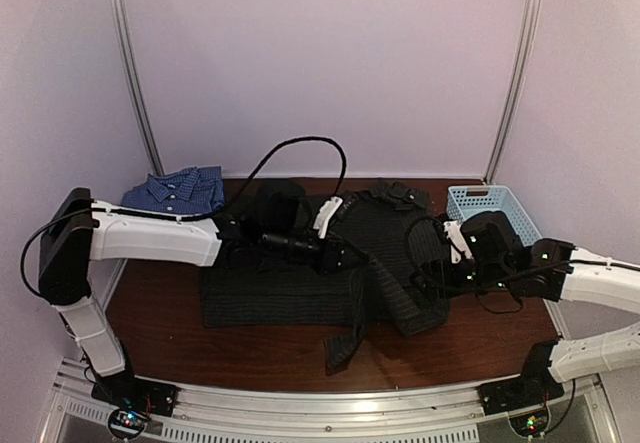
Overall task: Fold and stack the long sleeve shirts
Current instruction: Adjust the sleeve at the center of the board.
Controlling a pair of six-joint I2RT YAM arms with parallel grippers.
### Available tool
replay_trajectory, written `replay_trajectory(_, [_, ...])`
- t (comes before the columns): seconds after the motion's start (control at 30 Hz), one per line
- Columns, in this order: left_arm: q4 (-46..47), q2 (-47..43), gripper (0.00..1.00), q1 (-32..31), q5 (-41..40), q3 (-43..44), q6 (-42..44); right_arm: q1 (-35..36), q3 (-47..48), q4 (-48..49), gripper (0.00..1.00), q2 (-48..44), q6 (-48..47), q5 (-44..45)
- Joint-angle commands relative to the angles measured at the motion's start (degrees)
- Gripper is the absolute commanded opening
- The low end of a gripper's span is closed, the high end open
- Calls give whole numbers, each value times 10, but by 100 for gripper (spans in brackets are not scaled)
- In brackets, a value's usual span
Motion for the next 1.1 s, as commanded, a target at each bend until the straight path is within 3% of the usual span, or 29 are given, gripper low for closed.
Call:
replay_trajectory(0.0, [36,49,0,33,61,16,-70,-4,-11,-1,78,-22,19,15])
replay_trajectory(0.43, [85,176,0,81,108,82,-118,15,-63,93,78,-45,36,-77])
replay_trajectory(0.8, [99,160,0,81,128,72,-121,22,-97,182,80,32,30,-94])
replay_trajectory(1.07, [98,140,0,81,131,60,-116,20,-65,163,81,87,-15,-54])
